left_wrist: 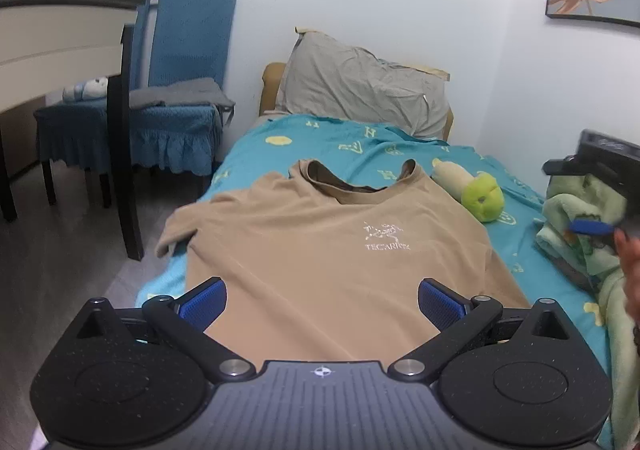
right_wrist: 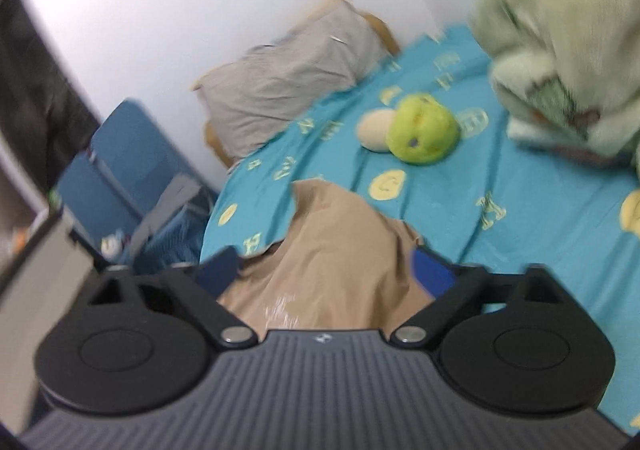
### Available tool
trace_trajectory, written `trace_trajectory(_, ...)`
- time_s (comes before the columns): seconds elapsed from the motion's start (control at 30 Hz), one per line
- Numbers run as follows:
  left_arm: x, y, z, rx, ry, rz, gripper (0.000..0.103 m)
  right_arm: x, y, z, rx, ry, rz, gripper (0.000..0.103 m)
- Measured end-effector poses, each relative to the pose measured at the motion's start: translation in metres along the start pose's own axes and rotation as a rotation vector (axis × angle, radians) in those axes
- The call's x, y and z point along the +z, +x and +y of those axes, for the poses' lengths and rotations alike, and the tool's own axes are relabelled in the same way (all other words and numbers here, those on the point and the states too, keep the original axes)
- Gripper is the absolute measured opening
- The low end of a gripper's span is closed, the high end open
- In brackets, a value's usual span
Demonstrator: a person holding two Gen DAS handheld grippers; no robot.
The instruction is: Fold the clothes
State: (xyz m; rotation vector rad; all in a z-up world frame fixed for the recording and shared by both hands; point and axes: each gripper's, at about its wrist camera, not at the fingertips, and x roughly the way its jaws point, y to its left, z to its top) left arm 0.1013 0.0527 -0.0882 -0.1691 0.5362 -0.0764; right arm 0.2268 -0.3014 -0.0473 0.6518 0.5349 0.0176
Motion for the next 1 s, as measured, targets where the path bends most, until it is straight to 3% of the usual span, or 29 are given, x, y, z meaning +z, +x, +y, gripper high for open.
trace_trajectory(0.03, -0.001, 0.002, 0.001, -0.003, -0.007, 0.003, 0.103, 0.009, 0.013, -0.01, -0.013, 0.027, 0.028, 0.065)
trace_trajectory(0.13, -0.005, 0.01, 0.003, -0.011, -0.026, 0.01, 0.103, 0.03, 0.049, -0.038, -0.041, 0.078, 0.065, 0.056)
trace_trajectory(0.27, -0.005, 0.022, 0.007, -0.033, -0.061, 0.019, 0.103, 0.033, 0.098, -0.08, -0.037, 0.199, 0.128, 0.056)
trace_trajectory(0.43, -0.006, 0.04, 0.011, -0.048, -0.081, 0.032, 0.103, 0.017, 0.145, -0.104, -0.053, 0.229, 0.187, 0.051)
trace_trajectory(0.53, -0.008, 0.049, 0.011, -0.057, -0.086, 0.049, 0.103, 0.007, 0.166, -0.111, -0.028, 0.263, 0.227, 0.038)
trace_trajectory(0.63, -0.01, 0.056, 0.011, -0.066, -0.091, 0.064, 0.103, 0.006, 0.171, -0.1, 0.003, 0.229, 0.247, 0.011)
trace_trajectory(0.8, -0.01, 0.053, 0.012, -0.063, -0.091, 0.044, 0.103, 0.023, 0.147, -0.081, -0.048, 0.152, 0.167, 0.007)
trace_trajectory(1.0, -0.01, 0.051, 0.011, -0.058, -0.077, 0.027, 0.103, 0.062, 0.094, -0.066, -0.135, -0.021, -0.064, 0.004)
